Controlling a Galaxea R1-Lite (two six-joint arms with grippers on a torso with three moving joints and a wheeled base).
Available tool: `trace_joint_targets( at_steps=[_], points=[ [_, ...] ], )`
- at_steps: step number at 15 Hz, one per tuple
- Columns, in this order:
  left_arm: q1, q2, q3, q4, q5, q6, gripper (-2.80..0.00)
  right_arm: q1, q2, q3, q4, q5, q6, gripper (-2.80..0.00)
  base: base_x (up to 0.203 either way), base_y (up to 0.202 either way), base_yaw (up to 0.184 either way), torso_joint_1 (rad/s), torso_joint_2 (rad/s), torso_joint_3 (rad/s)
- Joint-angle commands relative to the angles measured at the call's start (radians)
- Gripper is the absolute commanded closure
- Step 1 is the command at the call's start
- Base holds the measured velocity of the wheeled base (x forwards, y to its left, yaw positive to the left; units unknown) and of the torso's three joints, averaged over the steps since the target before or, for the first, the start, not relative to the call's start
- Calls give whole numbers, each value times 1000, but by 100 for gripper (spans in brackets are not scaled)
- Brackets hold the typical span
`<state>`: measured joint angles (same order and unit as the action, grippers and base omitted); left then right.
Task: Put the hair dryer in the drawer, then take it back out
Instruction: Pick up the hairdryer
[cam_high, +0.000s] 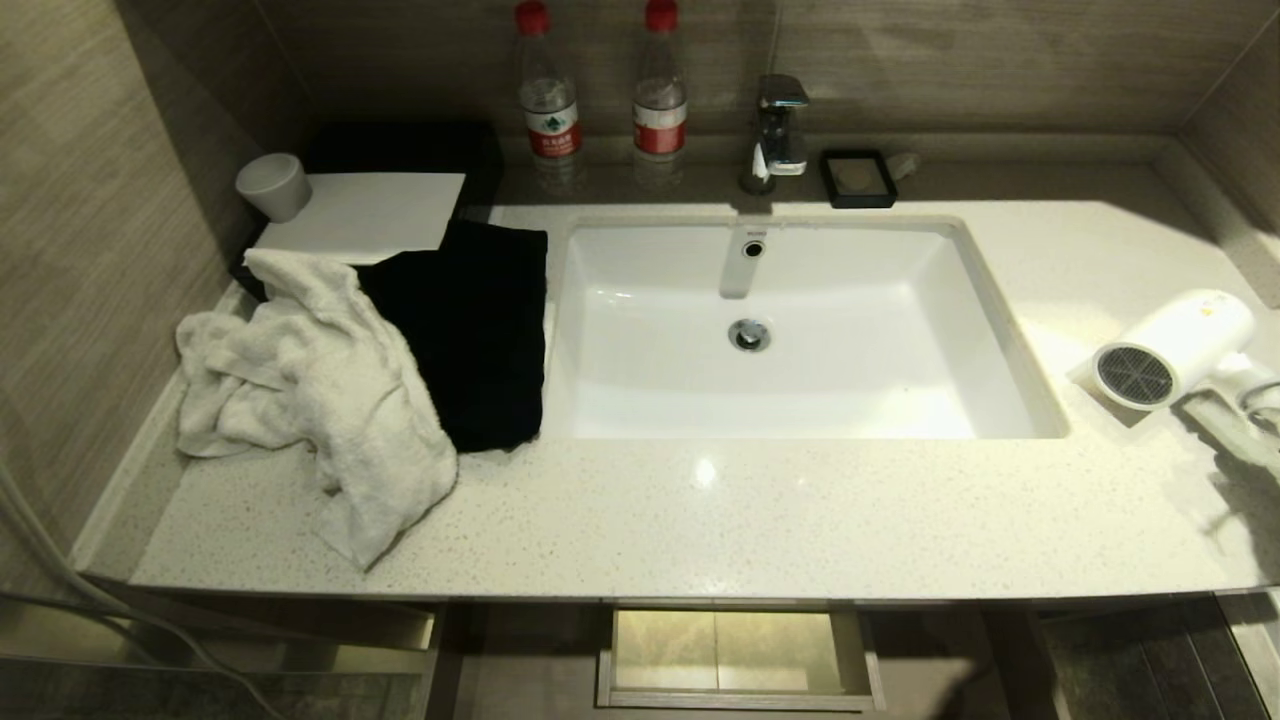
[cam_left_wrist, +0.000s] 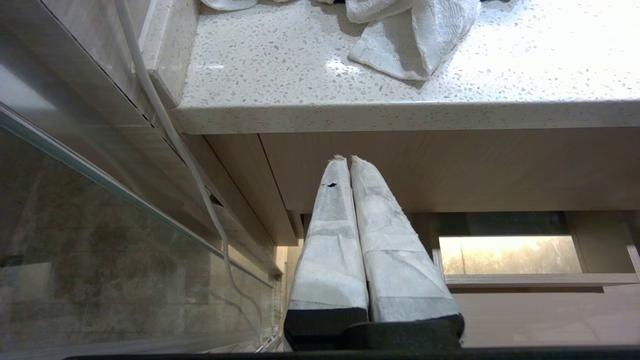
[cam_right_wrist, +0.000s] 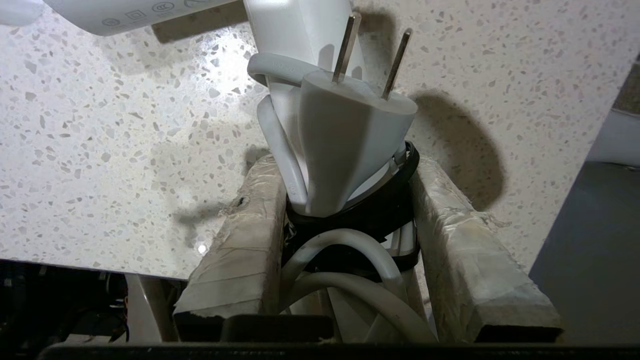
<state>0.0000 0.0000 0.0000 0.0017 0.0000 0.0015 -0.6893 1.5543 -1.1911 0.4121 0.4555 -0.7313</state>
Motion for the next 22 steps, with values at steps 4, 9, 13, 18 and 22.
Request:
trace_joint_targets(
  at_steps=[4, 9, 13, 18, 22],
  points=[
    [0, 0, 0, 0, 0, -1, 0, -10, -29, 14, 2, 2, -4, 0, 0, 0, 0, 0, 0, 0],
    [0, 0, 0, 0, 0, 0, 0, -9, -54, 39, 1, 3, -4, 0, 0, 0, 0, 0, 0, 0],
    [0, 0, 0, 0, 0, 0, 0, -9, -59, 35, 2, 3, -4, 0, 0, 0, 0, 0, 0, 0],
    [0, 0, 0, 0, 0, 0, 0, -9, -71, 51, -3, 6, -5, 0, 0, 0, 0, -17, 17, -4],
    [0, 0, 0, 0, 0, -1, 0, -9, -76, 58, -4, 5, -5, 0, 0, 0, 0, -291, 185, -97]
  ],
)
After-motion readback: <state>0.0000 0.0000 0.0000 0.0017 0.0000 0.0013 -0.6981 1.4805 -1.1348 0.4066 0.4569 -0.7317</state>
